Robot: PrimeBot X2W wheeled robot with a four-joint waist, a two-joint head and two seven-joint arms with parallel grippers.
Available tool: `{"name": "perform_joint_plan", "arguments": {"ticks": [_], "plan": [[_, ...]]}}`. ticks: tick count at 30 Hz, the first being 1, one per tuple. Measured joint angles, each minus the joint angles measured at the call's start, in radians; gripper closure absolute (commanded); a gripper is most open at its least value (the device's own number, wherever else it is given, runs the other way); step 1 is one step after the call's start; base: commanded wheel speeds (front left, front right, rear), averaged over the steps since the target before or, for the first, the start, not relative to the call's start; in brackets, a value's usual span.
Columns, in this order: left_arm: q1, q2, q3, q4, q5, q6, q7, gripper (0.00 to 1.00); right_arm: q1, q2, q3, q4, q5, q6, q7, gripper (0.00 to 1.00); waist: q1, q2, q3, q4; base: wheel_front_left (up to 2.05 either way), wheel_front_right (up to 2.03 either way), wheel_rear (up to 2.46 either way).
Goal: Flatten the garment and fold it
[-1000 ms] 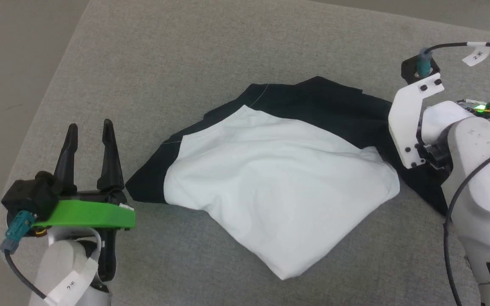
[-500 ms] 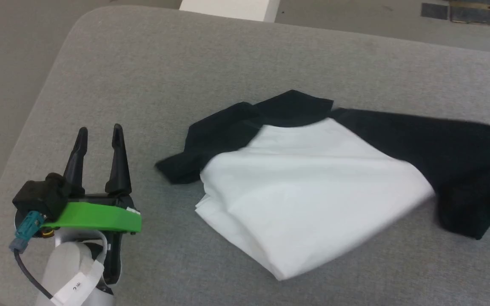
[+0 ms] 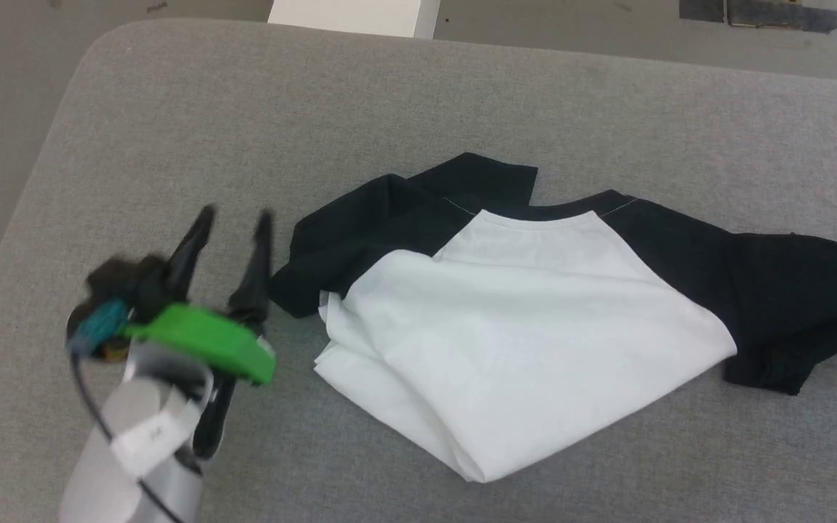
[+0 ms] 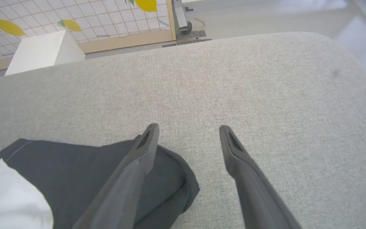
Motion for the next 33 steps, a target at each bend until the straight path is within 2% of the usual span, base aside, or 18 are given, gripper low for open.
{"name": "perform_joint_plan", "arguments": {"ticks": [2, 6, 8, 13, 17, 26, 27, 28, 30, 33], "plan": [[-0.071, 0.035, -0.076, -0.011, -0.046, 0.0, 0.093, 0.0, 0.003, 0.001, 0.009, -0.019, 0.0, 0.0, -0.024, 0.0, 0.0, 0.0, -0.001, 0.002, 0.0, 0.0, 0.0], [-0.244, 0.1, -0.222, 0.012, -0.166, 0.0, 0.388, 0.0, 0.008, 0.004, 0.052, -0.039, 0.003, 0.0, -0.042, 0.0, 0.0, 0.0, 0.008, -0.001, 0.0, 0.0, 0.0], [-0.323, 0.116, -0.274, 0.054, -0.218, 0.0, 0.555, 0.0, 0.01, 0.004, 0.073, -0.039, 0.022, 0.0, -0.043, 0.0, 0.0, 0.0, 0.017, -0.006, 0.0, 0.0, 0.0], [-0.45, 0.129, -0.383, 0.13, -0.255, -0.003, 0.809, 0.0, 0.016, 0.005, 0.105, -0.032, 0.04, 0.0, -0.048, 0.0, 0.0, 0.0, 0.041, -0.024, 0.0, 0.0, 0.0], [-0.495, 0.131, -0.474, 0.152, -0.277, -0.003, 0.876, 0.0, 0.021, 0.005, 0.101, -0.023, 0.043, 0.0, -0.054, 0.0, 0.0, 0.0, 0.064, -0.041, 0.0, 0.0, 0.0], [-0.524, 0.151, -0.557, 0.213, -0.292, -0.003, 0.872, 0.0, 0.022, 0.005, 0.091, -0.022, 0.042, 0.0, -0.062, 0.0, 0.0, 0.0, 0.097, -0.061, 0.0, 0.0, 0.0], [-0.526, 0.151, -0.562, 0.219, -0.296, -0.003, 0.867, 0.16, 0.022, 0.005, 0.091, -0.022, 0.041, 0.0, -0.064, 0.0, 0.0, 0.0, 0.098, -0.06, 0.0, 0.0, 0.0], [-0.529, 0.151, -0.563, 0.222, -0.296, -0.003, 0.855, 0.55, 0.022, 0.005, 0.091, -0.022, 0.04, 0.0, -0.066, 0.0, 0.0, 0.0, 0.098, -0.06, 0.0, 0.0, 0.0], [-0.536, 0.151, -0.566, 0.23, -0.296, -0.003, 0.839, 1.0, 0.022, 0.005, 0.092, -0.022, 0.038, 0.0, -0.068, 0.0, 0.0, 0.0, 0.098, -0.058, 0.0, 0.0, 0.0], [-0.541, 0.151, -0.581, 0.238, -0.312, -0.003, 0.827, 1.0, 0.022, 0.005, 0.097, -0.02, 0.038, 0.0, -0.068, 0.0, 0.0, 0.0, 0.095, -0.056, 0.0, 0.0, 0.0]]}}
